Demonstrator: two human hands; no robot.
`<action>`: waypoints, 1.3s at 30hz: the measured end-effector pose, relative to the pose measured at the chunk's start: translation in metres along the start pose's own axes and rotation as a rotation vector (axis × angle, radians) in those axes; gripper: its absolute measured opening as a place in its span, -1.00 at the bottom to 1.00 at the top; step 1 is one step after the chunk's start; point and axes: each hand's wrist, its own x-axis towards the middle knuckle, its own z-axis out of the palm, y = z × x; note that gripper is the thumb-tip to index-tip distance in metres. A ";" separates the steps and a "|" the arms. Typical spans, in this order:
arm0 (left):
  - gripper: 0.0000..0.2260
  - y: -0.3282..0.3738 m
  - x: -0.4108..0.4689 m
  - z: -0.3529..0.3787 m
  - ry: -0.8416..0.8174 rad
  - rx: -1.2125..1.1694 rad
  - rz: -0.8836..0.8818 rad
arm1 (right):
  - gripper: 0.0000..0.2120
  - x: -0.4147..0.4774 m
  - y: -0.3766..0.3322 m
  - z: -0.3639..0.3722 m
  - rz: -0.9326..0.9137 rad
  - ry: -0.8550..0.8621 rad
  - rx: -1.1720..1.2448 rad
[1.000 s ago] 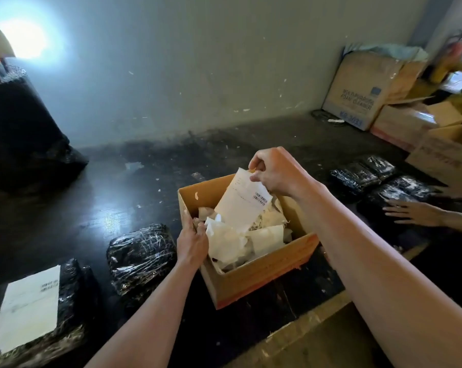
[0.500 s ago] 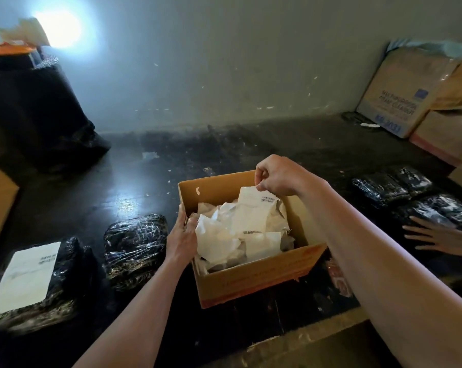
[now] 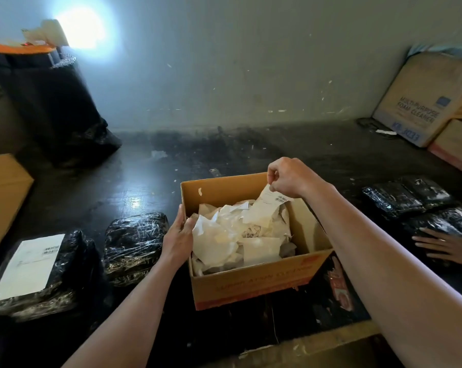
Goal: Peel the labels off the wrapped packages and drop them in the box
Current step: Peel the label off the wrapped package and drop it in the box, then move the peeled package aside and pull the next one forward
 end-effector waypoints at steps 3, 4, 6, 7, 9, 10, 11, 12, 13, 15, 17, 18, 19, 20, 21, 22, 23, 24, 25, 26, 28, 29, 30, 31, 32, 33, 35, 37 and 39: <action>-0.49 0.000 0.002 -0.002 -0.009 -0.022 0.012 | -0.80 -0.001 0.000 0.000 -0.062 0.024 0.033; -0.50 -0.001 0.004 -0.002 -0.008 -0.024 0.011 | -0.78 -0.002 -0.001 0.000 -0.077 0.026 0.052; -0.53 -0.003 0.007 -0.003 0.009 -0.015 -0.001 | -0.80 -0.003 -0.004 0.001 -0.097 0.020 0.083; -0.55 -0.004 0.009 -0.003 0.021 -0.007 -0.014 | -0.82 -0.004 -0.006 0.001 -0.104 0.016 0.094; -0.56 -0.006 0.013 -0.004 0.030 -0.014 -0.033 | -0.84 -0.004 -0.010 0.005 -0.119 0.012 0.107; -0.56 -0.006 0.014 -0.004 0.025 -0.020 -0.036 | -0.83 -0.004 -0.013 0.007 -0.126 0.011 0.113; -0.56 -0.004 0.014 -0.004 0.022 -0.017 -0.036 | -0.82 -0.004 -0.017 0.009 -0.131 0.009 0.116; -0.56 -0.003 0.013 -0.005 0.021 -0.012 -0.039 | -0.80 -0.003 -0.021 0.012 -0.139 0.007 0.115; -0.56 -0.002 0.013 -0.005 0.021 -0.011 -0.044 | -0.80 -0.003 -0.026 0.014 -0.145 0.002 0.111; -0.55 -0.001 0.012 -0.008 0.019 -0.027 -0.056 | -0.81 -0.001 -0.036 0.020 -0.159 -0.017 0.105; -0.54 -0.001 0.013 -0.012 0.001 -0.031 -0.055 | -0.81 0.001 -0.047 0.025 -0.175 -0.047 0.103; -0.54 0.001 0.012 -0.014 -0.007 -0.015 -0.056 | -0.80 0.002 -0.053 0.028 -0.184 -0.059 0.099; -0.54 0.002 0.012 -0.016 -0.005 0.007 -0.053 | -0.80 0.002 -0.061 0.031 -0.194 -0.070 0.096; -0.54 0.003 0.011 -0.018 0.011 0.022 -0.053 | -0.80 0.003 -0.069 0.035 -0.203 -0.078 0.096; -0.55 0.004 0.011 -0.021 0.035 0.031 -0.051 | -0.80 0.003 -0.077 0.039 -0.213 -0.086 0.099; -0.55 0.006 0.010 -0.027 0.064 0.056 -0.050 | -0.79 0.004 -0.086 0.043 -0.222 -0.092 0.104; -0.56 0.009 0.009 -0.034 0.091 0.096 -0.033 | -0.79 0.004 -0.096 0.048 -0.233 -0.099 0.111; -0.62 0.010 0.008 -0.042 0.115 0.147 -0.006 | -0.78 0.005 -0.106 0.053 -0.242 -0.109 0.116; -0.74 0.008 0.008 -0.052 0.139 0.202 0.022 | -0.77 0.007 -0.118 0.059 -0.252 -0.119 0.114; -0.84 0.007 0.008 -0.063 0.168 0.244 0.044 | -0.77 0.007 -0.129 0.064 -0.265 -0.126 0.099; -0.79 0.003 0.008 -0.086 0.228 0.298 0.065 | -0.76 0.011 -0.152 0.076 -0.298 -0.133 0.056; -0.69 0.000 0.008 -0.097 0.252 0.321 0.064 | -0.75 0.013 -0.164 0.083 -0.311 -0.141 0.048; -0.62 -0.002 0.007 -0.109 0.267 0.361 0.057 | -0.74 0.015 -0.175 0.090 -0.317 -0.159 0.055; -0.59 -0.006 0.008 -0.120 0.277 0.399 0.052 | -0.74 0.017 -0.186 0.098 -0.316 -0.187 0.072; -0.57 -0.011 0.008 -0.130 0.277 0.435 0.037 | -0.73 0.019 -0.196 0.106 -0.307 -0.221 0.091; -0.56 -0.017 0.009 -0.138 0.273 0.464 0.028 | -0.73 0.021 -0.205 0.115 -0.299 -0.255 0.103; -0.62 -0.029 0.009 -0.153 0.267 0.506 -0.003 | -0.71 0.026 -0.219 0.136 -0.276 -0.312 0.095; -0.69 -0.041 0.009 -0.164 0.266 0.524 -0.049 | -0.69 0.029 -0.228 0.157 -0.238 -0.348 0.077; -0.72 -0.055 0.008 -0.173 0.246 0.535 -0.106 | -0.63 0.030 -0.232 0.177 -0.187 -0.389 0.068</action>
